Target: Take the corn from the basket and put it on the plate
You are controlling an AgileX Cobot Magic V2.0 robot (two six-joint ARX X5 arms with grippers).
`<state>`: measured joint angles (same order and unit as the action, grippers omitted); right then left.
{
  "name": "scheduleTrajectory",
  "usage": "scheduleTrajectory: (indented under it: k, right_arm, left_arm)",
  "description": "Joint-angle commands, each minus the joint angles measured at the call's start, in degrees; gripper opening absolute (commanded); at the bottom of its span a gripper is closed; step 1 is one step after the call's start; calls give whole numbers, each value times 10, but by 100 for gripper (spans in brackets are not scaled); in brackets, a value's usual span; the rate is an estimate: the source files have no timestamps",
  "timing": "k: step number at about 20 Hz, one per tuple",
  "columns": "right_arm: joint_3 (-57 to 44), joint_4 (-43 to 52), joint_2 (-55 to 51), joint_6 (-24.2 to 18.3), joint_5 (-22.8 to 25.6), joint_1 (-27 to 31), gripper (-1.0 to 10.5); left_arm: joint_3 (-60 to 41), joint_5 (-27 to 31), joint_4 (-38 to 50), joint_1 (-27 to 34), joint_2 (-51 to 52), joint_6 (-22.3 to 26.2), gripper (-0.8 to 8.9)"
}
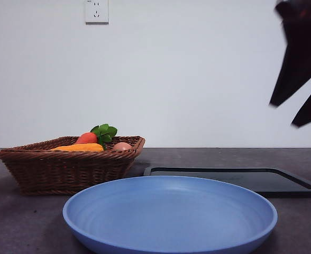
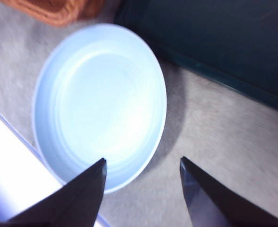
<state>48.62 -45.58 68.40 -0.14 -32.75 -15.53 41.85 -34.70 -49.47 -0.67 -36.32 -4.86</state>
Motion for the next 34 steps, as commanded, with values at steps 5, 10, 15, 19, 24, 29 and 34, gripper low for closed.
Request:
scheduleTrajectory:
  k: [5, 10, 15, 19, 24, 29, 34]
  right_arm:
    - [10, 67, 130, 2, 25, -56, 258]
    - [10, 105, 195, 4, 30, -83, 255]
    - [10, 130, 226, 12, 32, -93, 165]
    - [10, 139, 227, 12, 42, -95, 8]
    - [10, 140, 227, 18, 62, -95, 1]
    - [10, 124, 207, 29, 60, -94, 1]
    - [19, 63, 108, 36, 60, -90, 1]
  left_arm:
    - [10, -2, 6, -1, -3, 8, 365]
    - [10, -2, 7, -1, -3, 8, 365]
    - [10, -2, 6, -1, -3, 8, 365]
    - [10, -2, 9, -1, -4, 8, 365]
    - [10, -2, 17, -1, -13, 8, 364]
    - [10, 10, 48, -17, -40, 8, 363]
    - [44, 88, 78, -68, -97, 17, 363]
